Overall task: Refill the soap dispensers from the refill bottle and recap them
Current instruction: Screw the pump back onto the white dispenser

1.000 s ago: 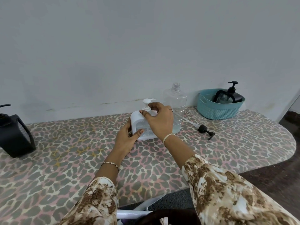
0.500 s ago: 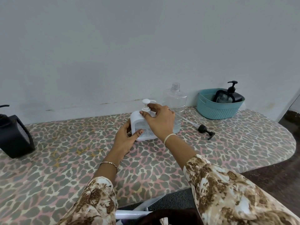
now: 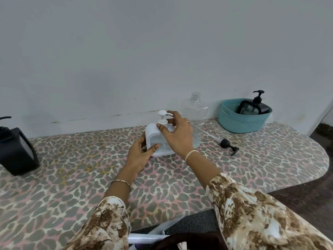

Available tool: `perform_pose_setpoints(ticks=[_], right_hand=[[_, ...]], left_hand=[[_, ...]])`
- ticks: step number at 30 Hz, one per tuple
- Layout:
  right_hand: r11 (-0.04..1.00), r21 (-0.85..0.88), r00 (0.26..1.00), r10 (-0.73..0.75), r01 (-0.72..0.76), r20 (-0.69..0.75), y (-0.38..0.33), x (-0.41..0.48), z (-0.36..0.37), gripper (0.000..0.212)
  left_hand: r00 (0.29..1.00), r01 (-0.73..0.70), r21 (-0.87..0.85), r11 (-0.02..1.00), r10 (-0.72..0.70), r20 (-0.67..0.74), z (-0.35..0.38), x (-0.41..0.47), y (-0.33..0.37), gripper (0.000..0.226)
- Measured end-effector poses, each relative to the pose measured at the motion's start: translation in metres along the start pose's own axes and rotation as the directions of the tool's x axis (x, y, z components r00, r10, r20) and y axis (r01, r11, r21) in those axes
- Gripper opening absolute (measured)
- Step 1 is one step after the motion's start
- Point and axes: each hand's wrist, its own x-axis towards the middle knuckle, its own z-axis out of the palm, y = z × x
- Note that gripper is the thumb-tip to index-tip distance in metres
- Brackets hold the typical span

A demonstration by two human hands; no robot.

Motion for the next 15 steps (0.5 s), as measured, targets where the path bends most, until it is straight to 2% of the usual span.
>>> perform_pose_setpoints(ticks=[4, 7, 15], right_hand=[[0.972, -0.209, 0.99, -0.123, 0.107, -0.064, 0.001, -0.003, 0.002, 0.036], [0.942, -0.308, 0.98, -0.169, 0.131, -0.102, 0.001, -0.004, 0.005, 0.035], [0.953, -0.302, 0.997, -0.043, 0.019, -0.072, -0.01, 0.003, -0.002, 0.024]], left_hand=[[1.0, -0.007, 0.007, 1.0, 0.007, -0.005, -0.001, 0.001, -0.001, 0.068], [1.0, 0.002, -0.01, 1.0, -0.002, -0.005, -0.002, 0.003, -0.003, 0.073], [0.999, -0.032, 0.023, 0.999, 0.033, -0.042, -0.001, 0.005, -0.007, 0.076]])
